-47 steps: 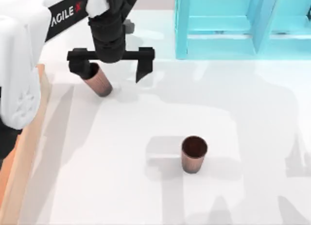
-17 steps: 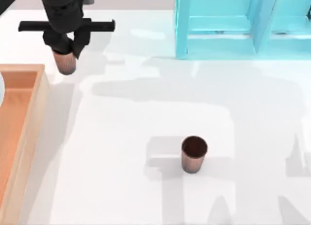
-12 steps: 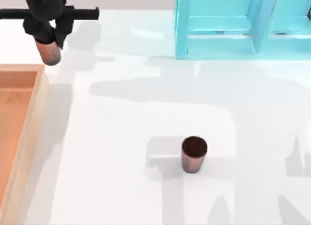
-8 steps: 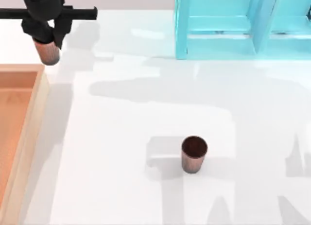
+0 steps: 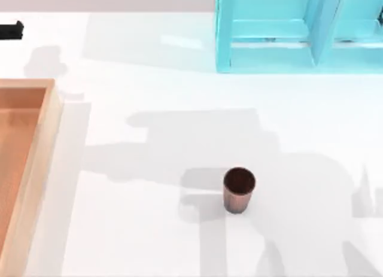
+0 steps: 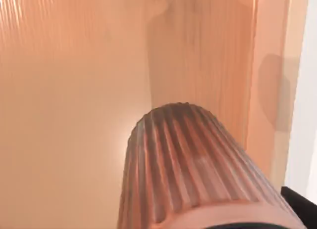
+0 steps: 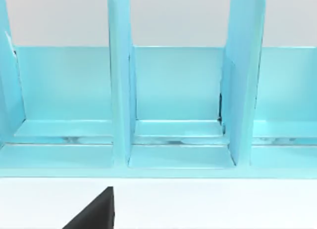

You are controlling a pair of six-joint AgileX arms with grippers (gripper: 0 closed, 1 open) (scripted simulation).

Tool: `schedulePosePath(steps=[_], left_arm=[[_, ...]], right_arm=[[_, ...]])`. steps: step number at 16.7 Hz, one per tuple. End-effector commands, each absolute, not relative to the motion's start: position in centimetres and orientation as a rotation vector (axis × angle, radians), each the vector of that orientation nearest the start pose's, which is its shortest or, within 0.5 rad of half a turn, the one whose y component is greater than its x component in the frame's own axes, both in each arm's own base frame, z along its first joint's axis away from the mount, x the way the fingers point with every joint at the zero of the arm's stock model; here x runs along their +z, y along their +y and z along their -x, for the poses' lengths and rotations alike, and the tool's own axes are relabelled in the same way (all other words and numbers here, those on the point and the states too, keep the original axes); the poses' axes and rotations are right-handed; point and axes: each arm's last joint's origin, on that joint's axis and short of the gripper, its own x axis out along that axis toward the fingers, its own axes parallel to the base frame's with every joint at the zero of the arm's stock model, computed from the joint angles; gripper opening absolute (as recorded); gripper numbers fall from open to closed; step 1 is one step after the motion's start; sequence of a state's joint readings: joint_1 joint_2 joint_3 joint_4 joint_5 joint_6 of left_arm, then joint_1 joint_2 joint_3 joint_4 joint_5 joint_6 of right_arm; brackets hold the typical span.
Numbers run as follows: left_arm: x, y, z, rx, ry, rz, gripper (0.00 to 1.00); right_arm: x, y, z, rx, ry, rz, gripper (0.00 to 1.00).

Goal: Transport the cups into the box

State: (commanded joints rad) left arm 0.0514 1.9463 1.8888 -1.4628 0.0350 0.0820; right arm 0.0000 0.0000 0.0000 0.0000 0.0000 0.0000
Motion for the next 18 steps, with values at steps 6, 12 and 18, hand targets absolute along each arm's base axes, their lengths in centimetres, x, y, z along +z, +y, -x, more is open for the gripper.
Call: schedulePosePath(steps=[6, 12, 18], left_arm=[[29.3, 8.0, -25.7, -0.078, 1.573, 0.051, 0.0], [29.0, 8.9, -22.2, -0.089, 1.569, 0.065, 0.0], [27.2, 8.9, -22.4, -0.092, 1.566, 0.058, 0.0]], right_arm=[[16.0, -0.1, -10.6, 0.0, 0.0, 0.0, 1.0], [16.0, -0.1, -10.6, 0.0, 0.0, 0.0, 1.0], [16.0, -0.1, -10.6, 0.0, 0.0, 0.0, 1.0]])
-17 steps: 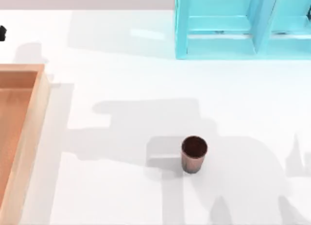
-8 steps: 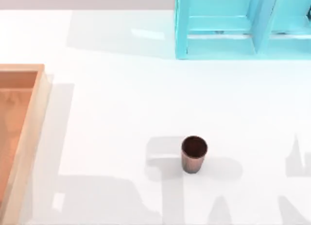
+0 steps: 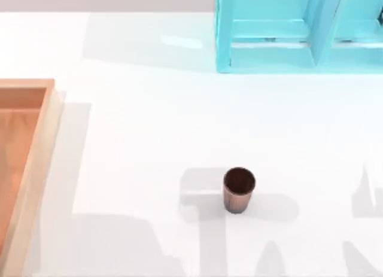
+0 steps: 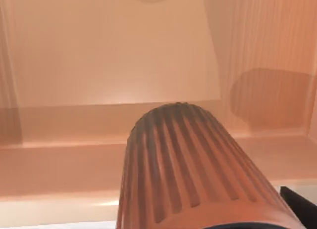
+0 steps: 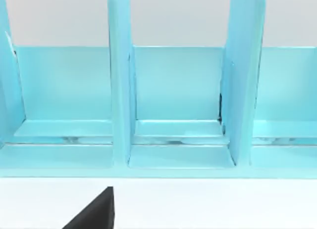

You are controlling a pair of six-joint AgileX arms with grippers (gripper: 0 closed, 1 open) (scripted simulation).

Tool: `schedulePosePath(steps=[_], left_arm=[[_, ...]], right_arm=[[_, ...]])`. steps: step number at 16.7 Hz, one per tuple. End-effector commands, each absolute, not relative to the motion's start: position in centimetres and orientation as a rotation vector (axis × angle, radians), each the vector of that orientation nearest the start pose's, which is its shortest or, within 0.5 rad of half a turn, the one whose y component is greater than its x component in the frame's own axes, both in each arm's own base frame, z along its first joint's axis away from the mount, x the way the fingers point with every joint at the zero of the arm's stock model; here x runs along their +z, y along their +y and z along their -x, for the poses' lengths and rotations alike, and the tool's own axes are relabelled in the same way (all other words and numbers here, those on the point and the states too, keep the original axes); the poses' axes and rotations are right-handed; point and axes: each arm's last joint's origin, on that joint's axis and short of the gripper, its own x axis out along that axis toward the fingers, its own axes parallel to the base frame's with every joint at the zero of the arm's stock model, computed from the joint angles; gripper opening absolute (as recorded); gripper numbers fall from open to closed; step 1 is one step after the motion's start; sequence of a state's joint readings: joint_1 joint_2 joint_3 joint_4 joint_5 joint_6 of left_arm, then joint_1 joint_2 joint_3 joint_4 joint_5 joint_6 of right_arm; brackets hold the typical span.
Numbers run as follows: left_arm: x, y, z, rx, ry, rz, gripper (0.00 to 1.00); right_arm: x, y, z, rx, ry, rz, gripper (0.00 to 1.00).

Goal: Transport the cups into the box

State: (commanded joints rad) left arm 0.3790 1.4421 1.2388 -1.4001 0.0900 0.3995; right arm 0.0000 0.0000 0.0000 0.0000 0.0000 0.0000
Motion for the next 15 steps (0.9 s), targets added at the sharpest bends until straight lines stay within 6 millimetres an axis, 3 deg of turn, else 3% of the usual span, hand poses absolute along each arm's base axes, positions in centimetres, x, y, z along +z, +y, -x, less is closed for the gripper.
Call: schedulePosePath(steps=[5, 10, 15], left_arm=[[22.9, 9.1, -22.2, -0.089, 1.567, 0.064, 0.0], [22.5, 9.1, -22.2, -0.089, 1.569, 0.065, 0.0], [22.5, 9.1, -22.2, -0.089, 1.569, 0.065, 0.38]], right_arm=[[16.0, -0.1, -10.6, 0.0, 0.0, 0.0, 1.0], [16.0, -0.1, -10.6, 0.0, 0.0, 0.0, 1.0], [16.0, -0.1, -10.6, 0.0, 0.0, 0.0, 1.0]])
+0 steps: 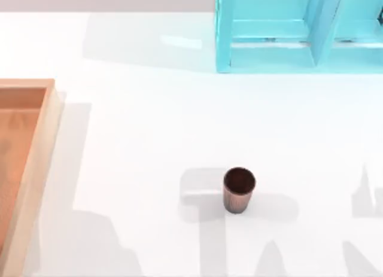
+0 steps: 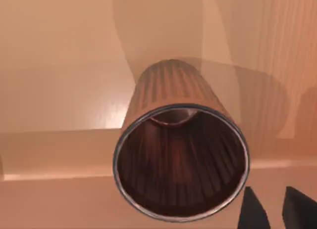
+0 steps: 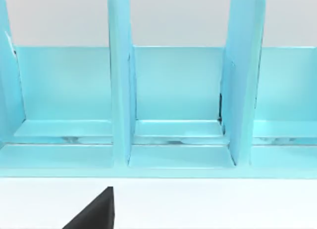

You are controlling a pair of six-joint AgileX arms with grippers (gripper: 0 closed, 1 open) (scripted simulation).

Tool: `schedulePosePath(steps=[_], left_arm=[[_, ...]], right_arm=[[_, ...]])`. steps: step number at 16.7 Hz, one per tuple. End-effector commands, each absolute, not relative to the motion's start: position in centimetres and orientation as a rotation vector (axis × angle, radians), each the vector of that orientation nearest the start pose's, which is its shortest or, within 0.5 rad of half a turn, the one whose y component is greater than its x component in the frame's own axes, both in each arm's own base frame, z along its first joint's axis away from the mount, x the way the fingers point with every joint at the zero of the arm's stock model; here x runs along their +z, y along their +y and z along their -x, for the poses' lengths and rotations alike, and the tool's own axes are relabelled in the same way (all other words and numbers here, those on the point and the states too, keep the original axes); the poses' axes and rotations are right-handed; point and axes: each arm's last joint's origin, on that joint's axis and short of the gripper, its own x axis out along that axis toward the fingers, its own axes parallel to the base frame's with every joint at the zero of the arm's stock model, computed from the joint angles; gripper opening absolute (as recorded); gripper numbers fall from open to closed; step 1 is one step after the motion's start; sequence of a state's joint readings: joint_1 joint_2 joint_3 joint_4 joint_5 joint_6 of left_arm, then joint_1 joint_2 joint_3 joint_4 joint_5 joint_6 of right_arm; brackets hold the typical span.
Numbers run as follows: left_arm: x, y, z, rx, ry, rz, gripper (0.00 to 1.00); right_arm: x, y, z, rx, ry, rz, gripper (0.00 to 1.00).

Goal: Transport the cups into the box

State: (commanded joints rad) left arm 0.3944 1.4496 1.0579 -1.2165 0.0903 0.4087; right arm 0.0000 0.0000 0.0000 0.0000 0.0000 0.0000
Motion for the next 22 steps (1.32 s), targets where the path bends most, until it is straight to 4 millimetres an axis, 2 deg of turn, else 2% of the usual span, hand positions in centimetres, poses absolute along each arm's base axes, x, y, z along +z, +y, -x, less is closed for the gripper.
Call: schedulePosePath(steps=[8, 18, 20, 22], left_arm=[[22.5, 9.1, -22.2, -0.089, 1.569, 0.065, 0.98], [22.6, 9.1, -22.2, -0.09, 1.569, 0.064, 1.0], [23.4, 9.1, -22.4, -0.095, 1.572, 0.063, 1.0], [25.3, 9.3, -22.6, -0.096, 1.575, 0.066, 1.0]], right_arm=[[16.0, -0.1, -10.6, 0.0, 0.0, 0.0, 1.0], [16.0, -0.1, -10.6, 0.0, 0.0, 0.0, 1.0], [16.0, -0.1, -10.6, 0.0, 0.0, 0.0, 1.0], [16.0, -0.1, -10.6, 0.0, 0.0, 0.0, 1.0]])
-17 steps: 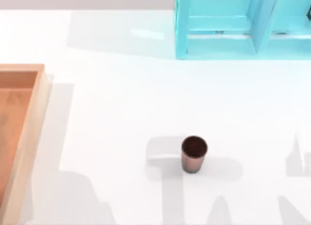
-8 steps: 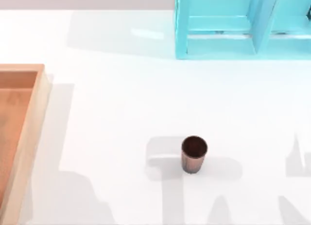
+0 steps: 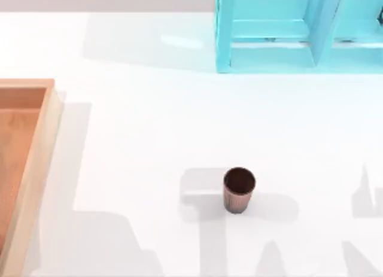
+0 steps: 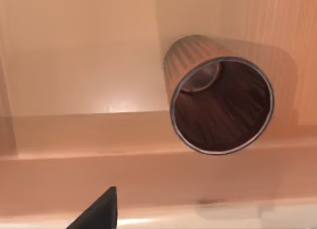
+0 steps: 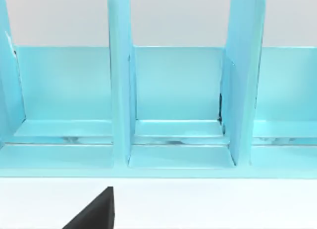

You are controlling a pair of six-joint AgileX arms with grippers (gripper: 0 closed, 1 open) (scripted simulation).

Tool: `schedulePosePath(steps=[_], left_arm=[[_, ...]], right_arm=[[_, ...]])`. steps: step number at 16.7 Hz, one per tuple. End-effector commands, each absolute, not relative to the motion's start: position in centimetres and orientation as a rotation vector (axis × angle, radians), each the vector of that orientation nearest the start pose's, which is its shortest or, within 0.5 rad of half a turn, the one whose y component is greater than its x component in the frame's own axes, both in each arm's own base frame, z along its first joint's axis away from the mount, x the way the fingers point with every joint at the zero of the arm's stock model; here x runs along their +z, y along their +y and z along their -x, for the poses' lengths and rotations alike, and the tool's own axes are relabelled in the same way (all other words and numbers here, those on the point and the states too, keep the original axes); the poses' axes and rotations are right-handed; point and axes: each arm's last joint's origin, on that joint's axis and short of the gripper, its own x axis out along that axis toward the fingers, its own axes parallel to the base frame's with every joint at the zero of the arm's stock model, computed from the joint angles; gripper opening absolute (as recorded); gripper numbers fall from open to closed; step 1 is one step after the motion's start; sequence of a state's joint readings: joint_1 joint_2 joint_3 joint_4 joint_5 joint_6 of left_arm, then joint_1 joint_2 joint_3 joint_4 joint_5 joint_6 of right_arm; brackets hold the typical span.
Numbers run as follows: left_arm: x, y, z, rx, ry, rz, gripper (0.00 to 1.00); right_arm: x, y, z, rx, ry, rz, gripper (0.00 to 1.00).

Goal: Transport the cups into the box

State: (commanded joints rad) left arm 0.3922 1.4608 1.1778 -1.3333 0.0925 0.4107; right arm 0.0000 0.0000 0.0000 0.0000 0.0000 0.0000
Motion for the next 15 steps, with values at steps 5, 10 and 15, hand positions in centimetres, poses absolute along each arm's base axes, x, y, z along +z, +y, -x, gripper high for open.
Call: schedulePosePath(steps=[5, 10, 15], left_arm=[[31.2, 9.2, -22.5, -0.09, 1.569, 0.065, 1.0], [32.5, 9.1, -22.2, -0.089, 1.568, 0.064, 1.0], [32.8, 8.2, -23.8, -0.085, 1.562, 0.061, 1.0]], right_arm=[[16.0, -0.1, -10.6, 0.0, 0.0, 0.0, 1.0], [16.0, -0.1, -10.6, 0.0, 0.0, 0.0, 1.0], [16.0, -0.1, -10.6, 0.0, 0.0, 0.0, 1.0]])
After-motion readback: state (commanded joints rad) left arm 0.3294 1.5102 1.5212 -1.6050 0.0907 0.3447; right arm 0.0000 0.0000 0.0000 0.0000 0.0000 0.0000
